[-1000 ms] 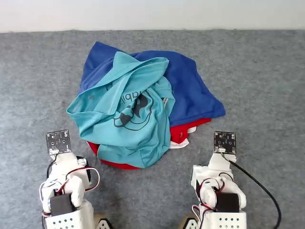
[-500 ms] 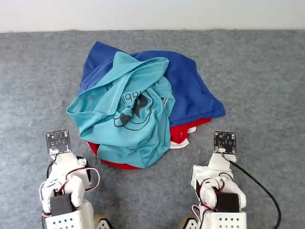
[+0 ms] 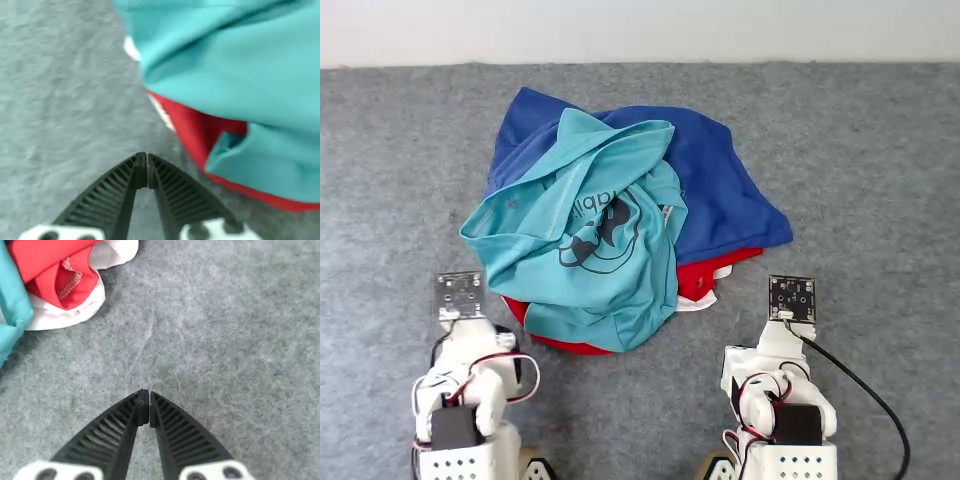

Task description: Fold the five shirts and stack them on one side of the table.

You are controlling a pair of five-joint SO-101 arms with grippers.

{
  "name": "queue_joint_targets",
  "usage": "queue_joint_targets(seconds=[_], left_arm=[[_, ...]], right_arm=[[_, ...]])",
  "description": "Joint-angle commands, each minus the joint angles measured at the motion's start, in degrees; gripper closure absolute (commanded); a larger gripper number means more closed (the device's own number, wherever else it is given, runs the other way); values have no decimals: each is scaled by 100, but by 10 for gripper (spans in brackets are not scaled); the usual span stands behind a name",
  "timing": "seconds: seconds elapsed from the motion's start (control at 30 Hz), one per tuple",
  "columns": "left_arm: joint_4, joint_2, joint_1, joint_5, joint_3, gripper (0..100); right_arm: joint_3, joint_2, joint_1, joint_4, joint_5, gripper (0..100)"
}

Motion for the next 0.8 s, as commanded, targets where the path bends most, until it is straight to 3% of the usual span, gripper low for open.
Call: queue_joint_targets(seconds=[0.0, 0.2, 0.33, 0.57, 0.67, 0.77], left_arm=[[-35, -35, 308, -457, -330, 985], [-1152, -35, 35, -3613, -945, 985], [-1530, 9, 44, -3719, -1525, 985], [-360, 158, 466, -3815, -2791, 984], [132, 835, 941, -3859, -3257, 984], [97, 1934, 1046, -3859, -3811, 984]], right_arm=[[79, -22, -4, 13, -35, 983], [79, -22, -4, 13, -35, 983], [79, -22, -4, 13, -35, 983], [79, -22, -4, 13, -35, 983], [79, -22, -4, 13, -35, 983], [79, -22, -4, 13, -35, 983]])
